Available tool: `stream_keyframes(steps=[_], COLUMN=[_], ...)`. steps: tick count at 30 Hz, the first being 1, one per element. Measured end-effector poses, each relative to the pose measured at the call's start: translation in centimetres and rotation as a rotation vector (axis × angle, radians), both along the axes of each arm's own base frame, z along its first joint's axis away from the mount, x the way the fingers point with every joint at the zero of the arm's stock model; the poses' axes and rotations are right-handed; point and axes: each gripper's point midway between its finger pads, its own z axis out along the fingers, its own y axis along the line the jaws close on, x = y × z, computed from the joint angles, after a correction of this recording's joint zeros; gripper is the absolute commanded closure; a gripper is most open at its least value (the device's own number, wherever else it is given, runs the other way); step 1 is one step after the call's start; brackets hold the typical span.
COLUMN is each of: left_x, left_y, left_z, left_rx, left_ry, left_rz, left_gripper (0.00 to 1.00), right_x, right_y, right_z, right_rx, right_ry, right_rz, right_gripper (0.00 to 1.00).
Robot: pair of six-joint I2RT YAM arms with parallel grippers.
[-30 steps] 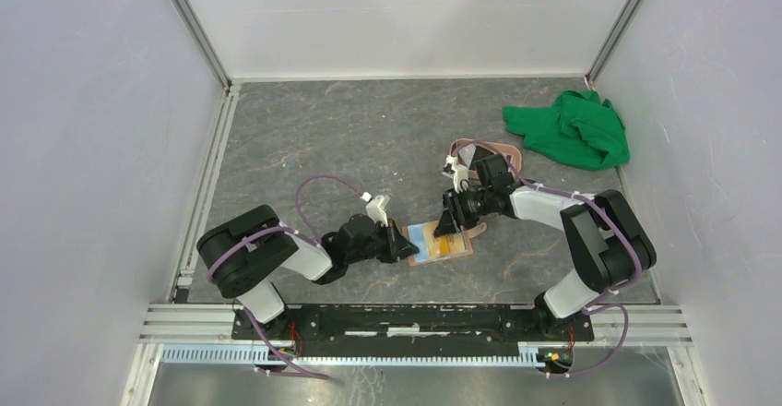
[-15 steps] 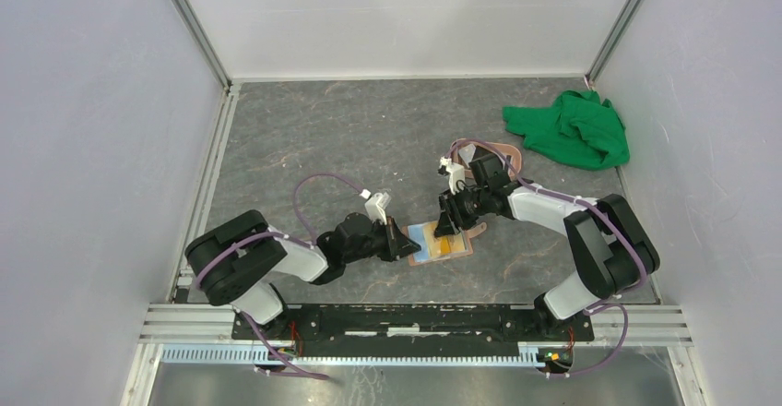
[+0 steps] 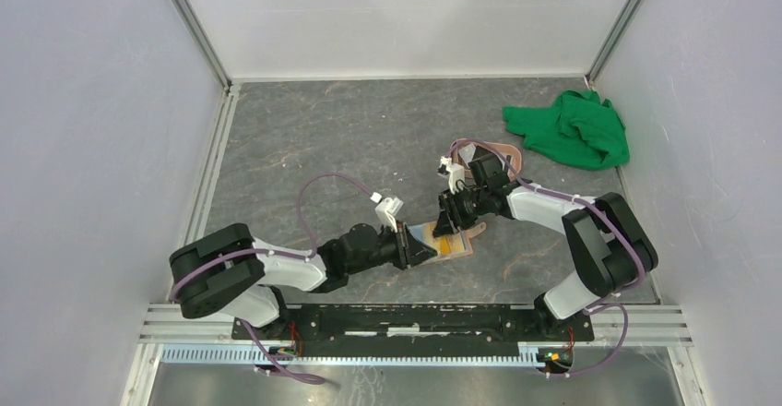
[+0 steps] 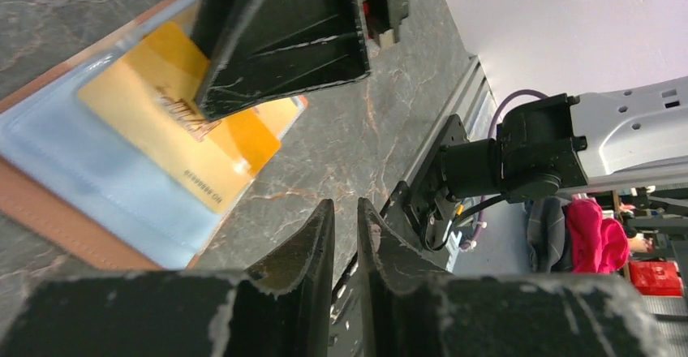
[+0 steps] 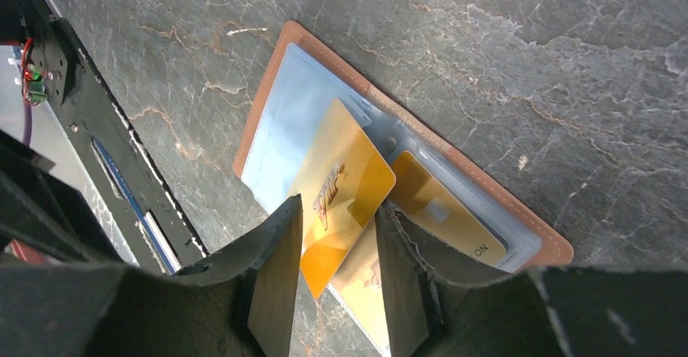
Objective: Put the credit cards into the card holder
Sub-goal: Insert the credit card into the card holder.
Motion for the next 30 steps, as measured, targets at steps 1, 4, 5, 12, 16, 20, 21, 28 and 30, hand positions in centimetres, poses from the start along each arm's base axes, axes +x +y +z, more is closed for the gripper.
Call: stream_keyframes(steps=[1,4,5,12,16,20,21,28,30], left_x=[-0.1,-0.3,-0.4,0.5,1.4,2.5,2.7,3.4,3.4], left_y=[-0.4,-1.7,-2.3,-5.0,-5.0,-4.9,-4.9,-5.1,-5.2], left_z=[0.1,0.3,0.2,-1.3,-2.3,-3.3,-3.5,-4.8,-5.0], left_rx=[0.002,0.019,0.034,0.163,0.236,0.308,0.321,0.387,0.396], left_ry=[-0.006,-0.019,-0.023,-0.029,-0.034,-0.039,-0.04,-0.046,-0.047], left_rz=[0.005,0.029,0.04,0.122,0.177,0.229,0.237,0.272,0.276], left_gripper=[0.76,0.74,0.73,0.72,0.73,0.74,0.74,0.74,0.74], right_x=[0.0,-0.1,-0.1,-0.1,-0.1,-0.1,-0.1,-0.1,-0.1], right_y=[0.1,0.2,0.2,0.2,0.2,0.2,0.2,0.2,0.2], right_z=[0.0,0.0,0.0,0.0,0.0,0.0,0.0,0.0,0.0], right_rx=[0.003,0.009,0.01,0.013,0.013,0.013,0.013,0.013,0.013], right_ry=[0.004,0.014,0.016,0.021,0.021,0.021,0.021,0.021,0.021], right_rz=[-0.001,-0.002,-0.003,-0.007,-0.007,-0.007,-0.007,-0.007,-0.007], right_gripper=[0.56,0.56,0.56,0.56,0.56,0.56,0.56,0.56,0.56])
